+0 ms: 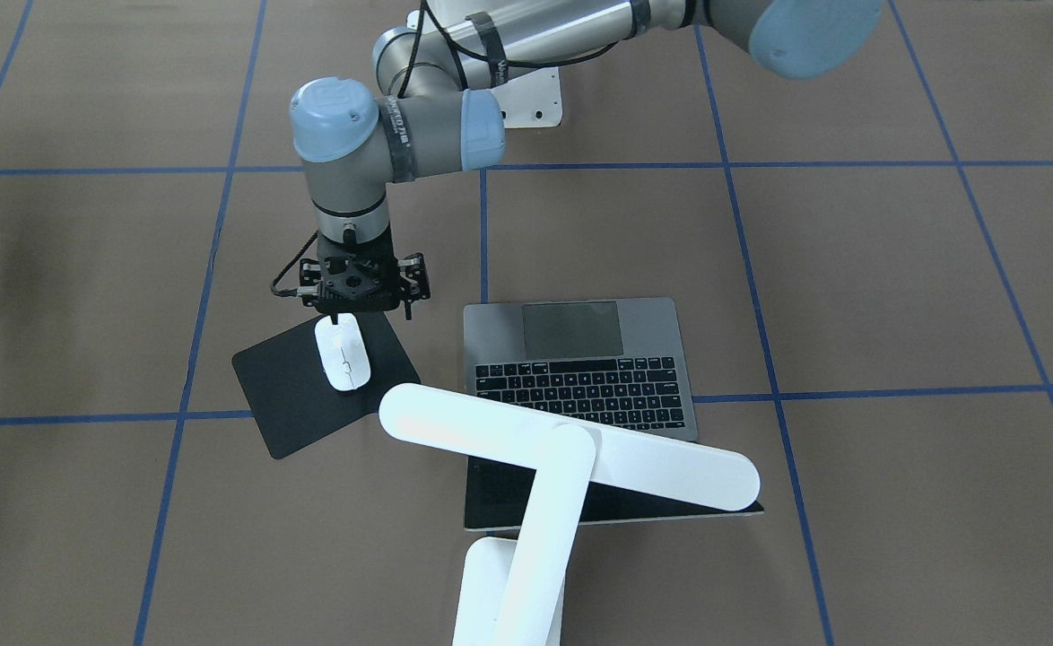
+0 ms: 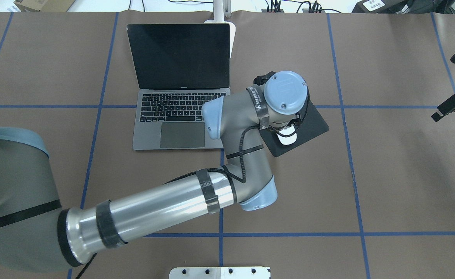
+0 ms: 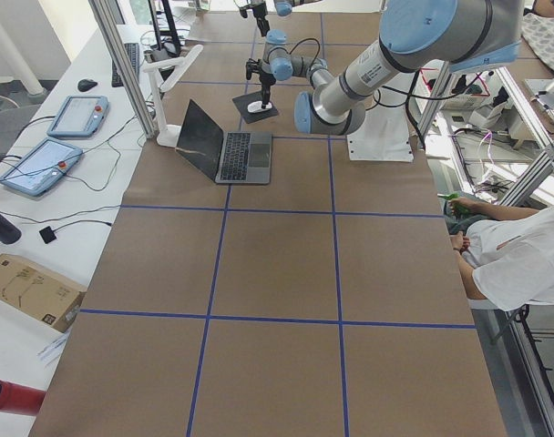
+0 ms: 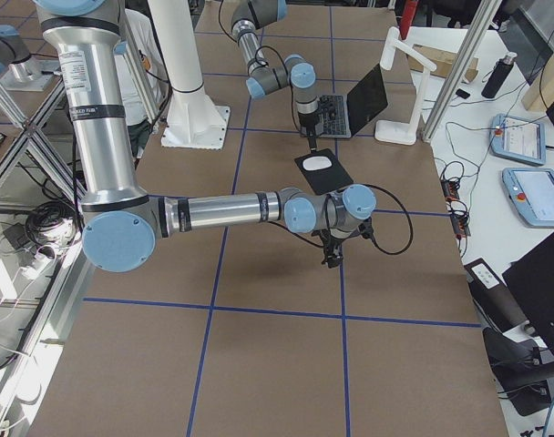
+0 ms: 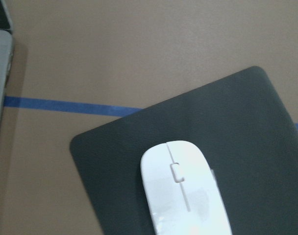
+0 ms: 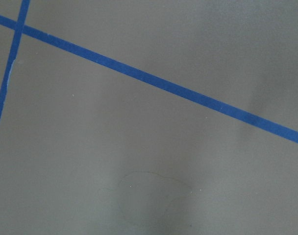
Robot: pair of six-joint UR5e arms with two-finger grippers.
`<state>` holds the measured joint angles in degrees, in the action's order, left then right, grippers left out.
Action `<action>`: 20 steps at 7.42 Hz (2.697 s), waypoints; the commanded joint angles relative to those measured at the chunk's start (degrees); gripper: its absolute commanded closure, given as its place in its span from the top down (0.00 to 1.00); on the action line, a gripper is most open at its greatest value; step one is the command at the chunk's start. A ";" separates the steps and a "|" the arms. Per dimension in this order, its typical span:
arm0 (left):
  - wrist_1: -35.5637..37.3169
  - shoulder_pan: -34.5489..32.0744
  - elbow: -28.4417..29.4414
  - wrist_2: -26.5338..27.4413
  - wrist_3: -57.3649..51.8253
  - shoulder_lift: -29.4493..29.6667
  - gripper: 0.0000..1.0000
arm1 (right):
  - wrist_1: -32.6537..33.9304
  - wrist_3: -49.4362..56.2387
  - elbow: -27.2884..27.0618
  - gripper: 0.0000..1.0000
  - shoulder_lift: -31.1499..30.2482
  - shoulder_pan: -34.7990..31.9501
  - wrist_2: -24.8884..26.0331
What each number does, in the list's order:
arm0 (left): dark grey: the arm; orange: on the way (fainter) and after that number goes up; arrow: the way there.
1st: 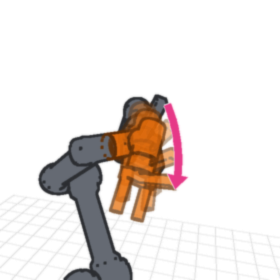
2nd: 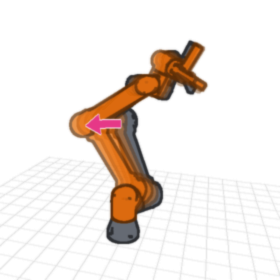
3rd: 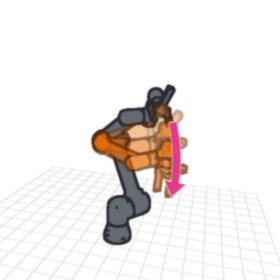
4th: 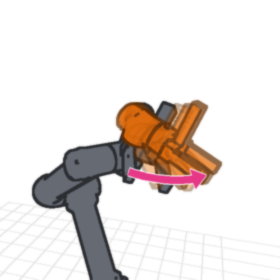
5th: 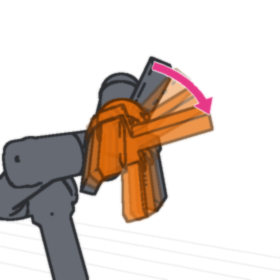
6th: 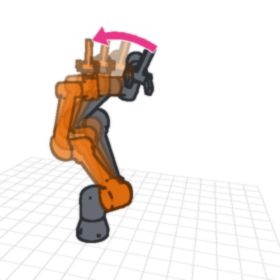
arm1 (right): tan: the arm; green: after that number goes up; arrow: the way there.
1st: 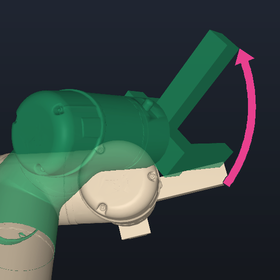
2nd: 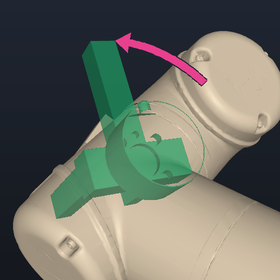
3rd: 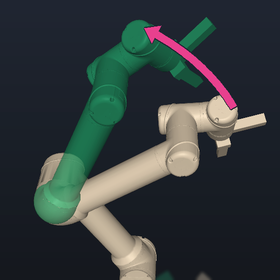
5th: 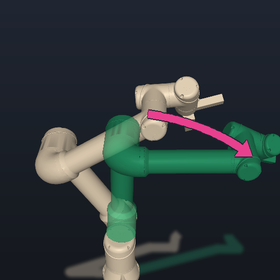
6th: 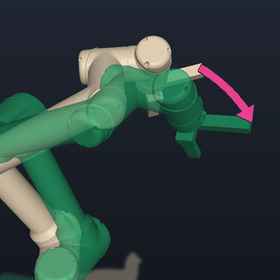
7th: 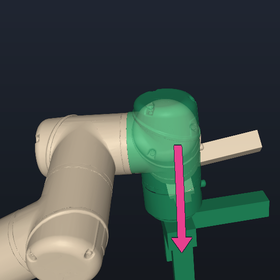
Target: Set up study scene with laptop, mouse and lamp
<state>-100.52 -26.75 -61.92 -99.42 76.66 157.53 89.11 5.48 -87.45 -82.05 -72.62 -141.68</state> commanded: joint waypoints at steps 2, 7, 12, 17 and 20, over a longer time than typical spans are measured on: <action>8.14 -6.80 -25.04 -7.26 -11.23 -19.92 0.99 | -0.07 0.23 -0.27 0.99 -0.13 -3.39 1.23; 12.99 -26.20 -38.71 -22.46 -42.99 -42.26 0.99 | -0.07 0.06 -1.41 0.99 -1.88 -8.75 1.40; 12.81 -57.13 -32.69 -39.95 -76.45 -58.89 0.99 | -0.16 -4.52 -12.39 0.98 -13.48 -14.03 3.41; 15.63 -65.01 -22.72 -34.08 -89.40 -60.66 0.99 | -0.07 -2.67 -13.63 0.99 -14.45 -16.42 6.68; 12.47 -65.36 -24.57 -33.91 -88.79 -65.06 0.99 | -0.07 -2.76 -14.42 0.99 -14.98 -16.24 8.26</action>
<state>-86.30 -92.00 -85.91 -133.49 -12.51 94.25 89.03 2.75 -101.51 -96.58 -88.93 -133.71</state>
